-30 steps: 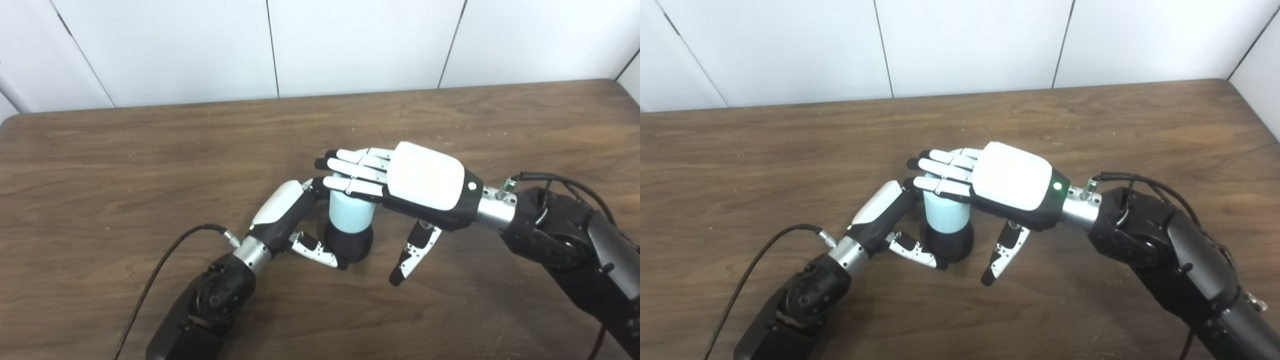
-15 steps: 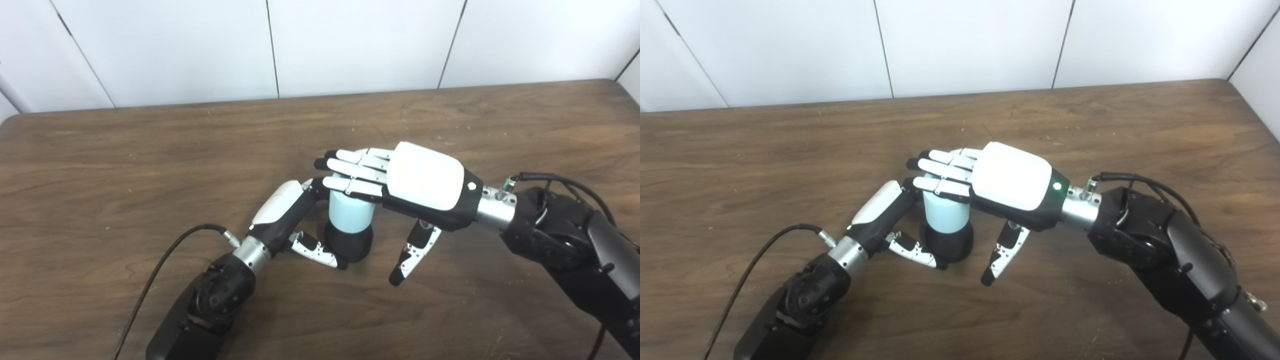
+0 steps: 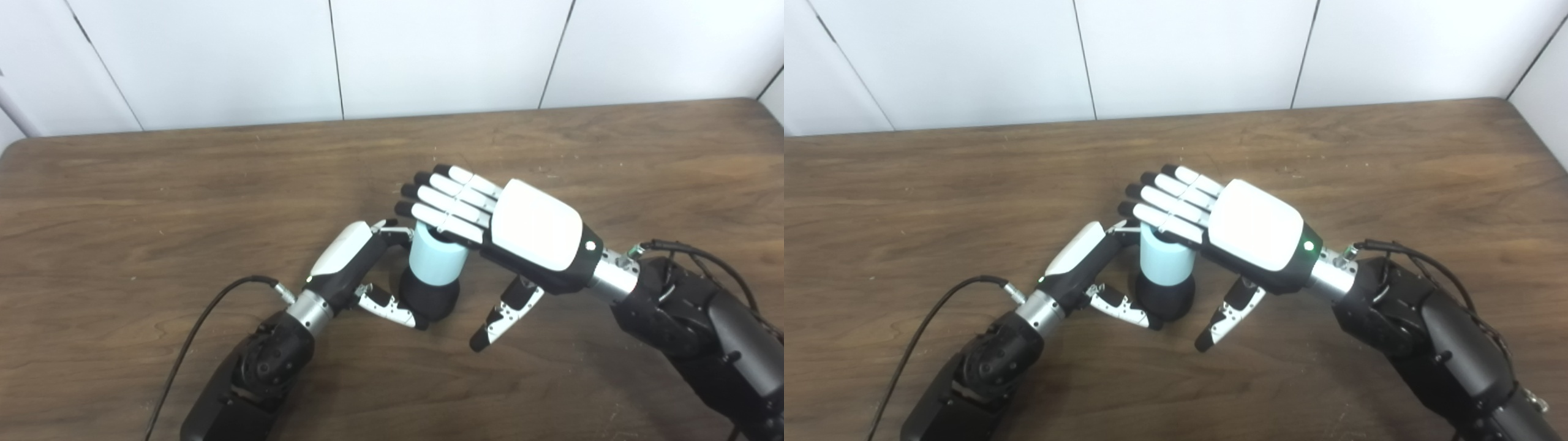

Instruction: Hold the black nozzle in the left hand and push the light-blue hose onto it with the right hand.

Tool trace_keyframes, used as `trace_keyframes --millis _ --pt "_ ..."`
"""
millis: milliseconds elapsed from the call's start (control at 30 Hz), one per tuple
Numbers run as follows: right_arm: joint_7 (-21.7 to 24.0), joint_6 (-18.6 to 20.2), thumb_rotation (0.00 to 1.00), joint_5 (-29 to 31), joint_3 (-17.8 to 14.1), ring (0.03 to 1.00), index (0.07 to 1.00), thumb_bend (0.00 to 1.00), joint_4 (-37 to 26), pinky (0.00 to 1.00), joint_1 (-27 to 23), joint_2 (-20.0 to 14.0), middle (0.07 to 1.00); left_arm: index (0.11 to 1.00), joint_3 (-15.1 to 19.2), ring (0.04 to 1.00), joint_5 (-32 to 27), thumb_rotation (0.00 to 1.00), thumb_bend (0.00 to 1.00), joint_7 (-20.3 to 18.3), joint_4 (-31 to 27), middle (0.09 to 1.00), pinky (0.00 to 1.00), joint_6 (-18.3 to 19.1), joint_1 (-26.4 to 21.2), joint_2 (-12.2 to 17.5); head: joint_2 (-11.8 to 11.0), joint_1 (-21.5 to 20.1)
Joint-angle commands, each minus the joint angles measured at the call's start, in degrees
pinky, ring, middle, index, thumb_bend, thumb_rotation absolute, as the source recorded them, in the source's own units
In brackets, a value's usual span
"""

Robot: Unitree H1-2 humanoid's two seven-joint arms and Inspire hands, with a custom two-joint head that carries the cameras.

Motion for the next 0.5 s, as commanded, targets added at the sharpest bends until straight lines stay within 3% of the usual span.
trace_keyframes --millis 0,467 --pt "-1.5 -0.6 0.64 1.0 -2.1 1.0 1.0 0.91 -0.7 1.0 -0.7 0.7 1.0 0.484 -1.1 0.749 0.8 0.07 0.52 -2.9 1.7 0.597 0.96 1.2 1.1 0.9 0.1 -0.1" --pt "-2.1 5.4 0.56 5.8 -12.9 1.0 1.0 0.93 -1.4 1.0 5.5 11.9 1.0 0.484 -1.1 0.75 0.8 0.07 0.52 -2.8 1.8 0.603 0.96 1.3 1.1 0.8 -0.1 0.0"
